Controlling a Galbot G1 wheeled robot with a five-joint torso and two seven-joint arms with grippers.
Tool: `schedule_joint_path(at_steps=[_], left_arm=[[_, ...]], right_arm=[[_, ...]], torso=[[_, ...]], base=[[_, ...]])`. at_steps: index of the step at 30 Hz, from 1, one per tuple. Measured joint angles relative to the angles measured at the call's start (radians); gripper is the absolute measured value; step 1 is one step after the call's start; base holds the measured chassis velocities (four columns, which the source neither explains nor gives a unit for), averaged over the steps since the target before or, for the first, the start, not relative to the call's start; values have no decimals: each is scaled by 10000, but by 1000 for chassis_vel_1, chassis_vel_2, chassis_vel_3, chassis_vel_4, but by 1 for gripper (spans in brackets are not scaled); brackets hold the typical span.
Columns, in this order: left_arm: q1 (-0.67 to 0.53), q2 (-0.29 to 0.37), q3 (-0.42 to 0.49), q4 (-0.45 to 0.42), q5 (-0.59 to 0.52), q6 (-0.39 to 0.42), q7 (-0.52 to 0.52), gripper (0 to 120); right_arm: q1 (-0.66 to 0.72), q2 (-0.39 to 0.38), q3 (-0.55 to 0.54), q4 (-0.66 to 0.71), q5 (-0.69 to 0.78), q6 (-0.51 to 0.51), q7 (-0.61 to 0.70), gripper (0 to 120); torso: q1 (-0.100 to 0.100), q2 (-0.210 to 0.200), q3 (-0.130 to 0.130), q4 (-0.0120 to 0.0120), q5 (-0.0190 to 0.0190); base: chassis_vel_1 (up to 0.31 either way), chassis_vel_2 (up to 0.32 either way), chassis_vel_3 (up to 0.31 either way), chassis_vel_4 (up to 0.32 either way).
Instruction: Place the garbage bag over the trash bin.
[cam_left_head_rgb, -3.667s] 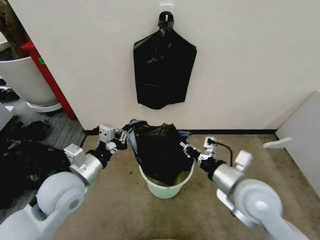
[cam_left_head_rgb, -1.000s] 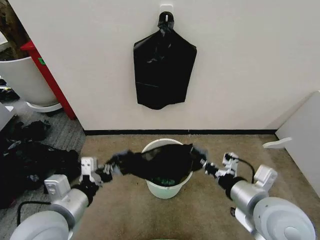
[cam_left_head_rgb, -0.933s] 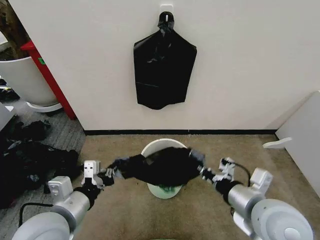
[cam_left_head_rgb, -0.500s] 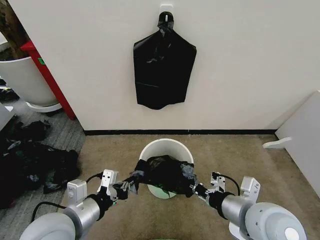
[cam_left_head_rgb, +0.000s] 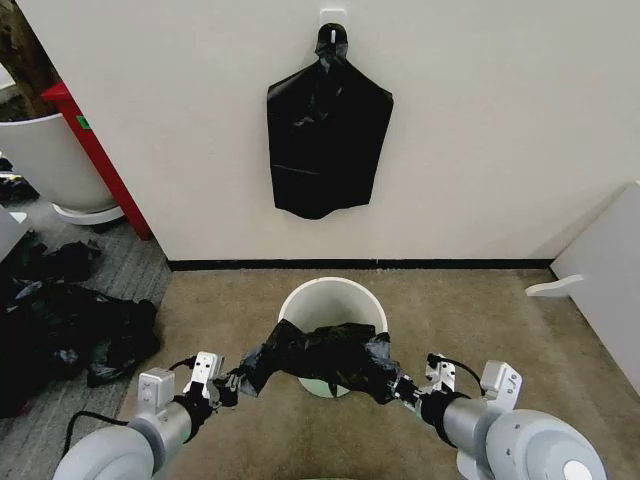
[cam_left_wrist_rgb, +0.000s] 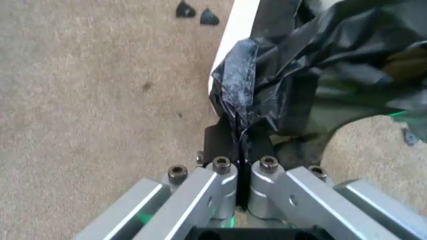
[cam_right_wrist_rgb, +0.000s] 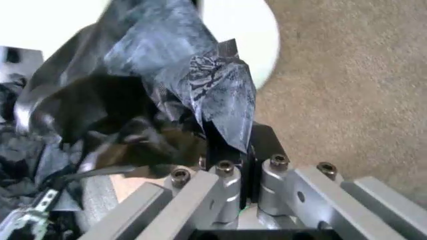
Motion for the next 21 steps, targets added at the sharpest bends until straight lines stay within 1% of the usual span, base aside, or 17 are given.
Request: schedule_joint_path(at_steps=[4, 8, 11, 12, 14, 15, 17, 19, 21], left_arm=[[51, -113, 38, 266, 424, 298, 292, 0], [17, -187, 57, 589, 731, 102, 472, 0], [-304, -315, 350, 1089, 1123, -523, 641, 0], [-304, -315, 350, 1089, 1123, -523, 641, 0], [-608, -464, 707, 1498, 1481, -1149, 660, 0], [-854, -567, 956, 1752, 1756, -1595, 666, 0], [-1194, -694, 1278, 2006, 2055, -2038, 688, 0], [-1496, -791, 1577, 2191, 2245, -2414, 691, 0], [-1610, -837, 1689, 2266, 2332, -2556, 692, 0]], right_arm=[[-124, 124, -20, -569, -76, -191, 242, 0], [-98, 135, -17, -901, -294, -222, 25, 0], [88, 157, -82, -1311, -723, -225, -508, 0], [88, 157, -82, -1311, -723, -225, -508, 0], [275, 162, -166, -1690, -1105, -209, -946, 0], [353, 167, -195, -1895, -1373, -151, -1191, 0], [381, 162, -198, -2116, -1835, -44, -1587, 0], [371, 131, -195, -2264, -2275, 127, -1957, 0], [373, 124, -195, -2303, -2404, 219, -2043, 0]], torso=[[0, 0, 0, -1, 0], [0, 0, 0, 0, 0], [0, 0, 0, 0, 0], [0, 0, 0, 0, 0], [0, 0, 1, 1, -1], [0, 0, 0, 2, 0], [0, -1, 0, 0, -1], [0, -1, 0, -1, 1], [0, -1, 0, -1, 1]], base=[[0, 0, 0, 0], [0, 0, 0, 0], [0, 0, 0, 0], [0, 0, 0, 0], [0, 0, 0, 0], [0, 0, 0, 0], [0, 0, 0, 0], [0, 0, 0, 0], [0, 0, 0, 0]])
